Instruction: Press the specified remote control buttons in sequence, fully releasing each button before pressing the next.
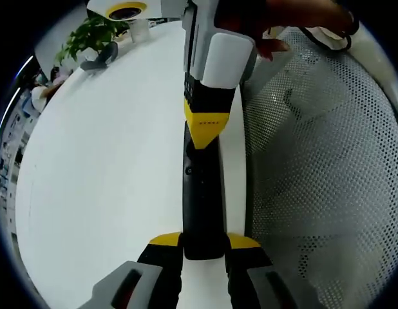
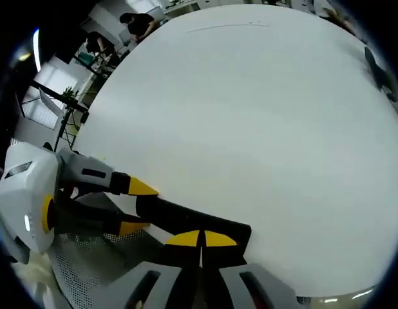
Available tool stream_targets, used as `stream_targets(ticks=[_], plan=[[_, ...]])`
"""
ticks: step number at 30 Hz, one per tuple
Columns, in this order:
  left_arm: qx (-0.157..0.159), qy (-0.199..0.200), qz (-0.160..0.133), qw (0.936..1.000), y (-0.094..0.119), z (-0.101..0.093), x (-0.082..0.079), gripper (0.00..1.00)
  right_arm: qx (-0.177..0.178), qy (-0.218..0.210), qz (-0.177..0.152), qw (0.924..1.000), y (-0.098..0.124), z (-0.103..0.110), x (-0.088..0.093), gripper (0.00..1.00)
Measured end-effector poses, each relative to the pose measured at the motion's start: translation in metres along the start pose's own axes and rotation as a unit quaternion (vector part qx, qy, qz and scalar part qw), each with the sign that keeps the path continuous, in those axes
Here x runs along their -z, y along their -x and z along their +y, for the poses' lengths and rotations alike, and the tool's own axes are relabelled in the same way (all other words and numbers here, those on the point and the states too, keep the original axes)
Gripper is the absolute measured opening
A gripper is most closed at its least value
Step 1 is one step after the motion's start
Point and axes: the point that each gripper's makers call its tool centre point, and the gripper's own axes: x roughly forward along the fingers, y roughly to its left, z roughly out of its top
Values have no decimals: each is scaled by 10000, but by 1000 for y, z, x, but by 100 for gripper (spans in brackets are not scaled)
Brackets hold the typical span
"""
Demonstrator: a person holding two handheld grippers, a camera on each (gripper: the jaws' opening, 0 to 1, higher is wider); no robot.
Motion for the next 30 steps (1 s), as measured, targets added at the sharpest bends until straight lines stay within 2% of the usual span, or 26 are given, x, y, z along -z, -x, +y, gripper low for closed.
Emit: stream_targets(ticks=[13,18,24,30], plan=[[-4,-1,0,10000,0,0,0,24,124,68,63,9999,-5,-2,-1,0],[-22,142,17,9999,-1,1,0,23,196,103,138,9997,-5,-3,-1,0],[7,132,116,9998,-1,1,-1,23,325,308,59,9990,-6,-3,-1,0],[-6,166,23,9999,0,1,0,23,214,129,-82,9997,-5,-4,0,0]])
